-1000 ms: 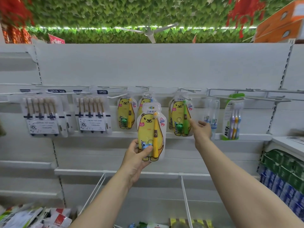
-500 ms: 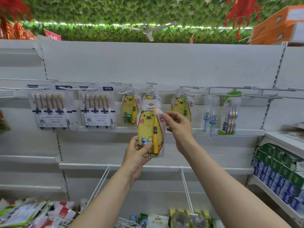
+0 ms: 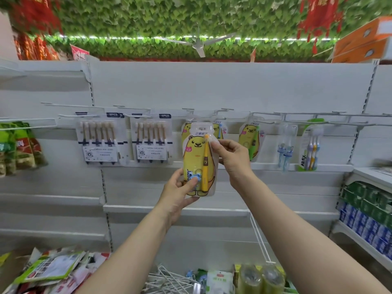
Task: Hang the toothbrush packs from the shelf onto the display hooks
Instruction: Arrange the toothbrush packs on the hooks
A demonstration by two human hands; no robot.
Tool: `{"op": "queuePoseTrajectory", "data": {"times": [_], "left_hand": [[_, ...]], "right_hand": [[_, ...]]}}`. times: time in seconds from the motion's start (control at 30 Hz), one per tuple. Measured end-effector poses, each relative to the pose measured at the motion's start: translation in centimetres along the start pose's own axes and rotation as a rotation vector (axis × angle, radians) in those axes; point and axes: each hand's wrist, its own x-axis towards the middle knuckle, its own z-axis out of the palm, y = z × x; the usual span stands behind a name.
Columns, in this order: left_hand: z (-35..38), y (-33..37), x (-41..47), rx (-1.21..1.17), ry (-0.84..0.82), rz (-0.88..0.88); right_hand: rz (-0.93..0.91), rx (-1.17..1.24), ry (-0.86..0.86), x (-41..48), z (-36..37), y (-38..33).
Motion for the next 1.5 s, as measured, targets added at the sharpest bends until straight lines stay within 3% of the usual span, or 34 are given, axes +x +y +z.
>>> {"op": "queuePoseTrajectory", "data": {"times": [0.27,0.73,1.5], "left_hand": [[-1.8,1.5,0.5,-0.038,0.13,-0.051],[-3.3,0.5,6.0,-0.028,0.137,0.07],[-4.3,-3.6,23.2,-0.009,0.2,-0.027]], "right_hand": [[-0.014,-0.056,0.026,0.2,2.5,-0.8],[-0.101,-0.029,0.015,5.5,4.0,2.6],[-0.041,-0.173,0.079,20.0,4.3,11.1]]}}
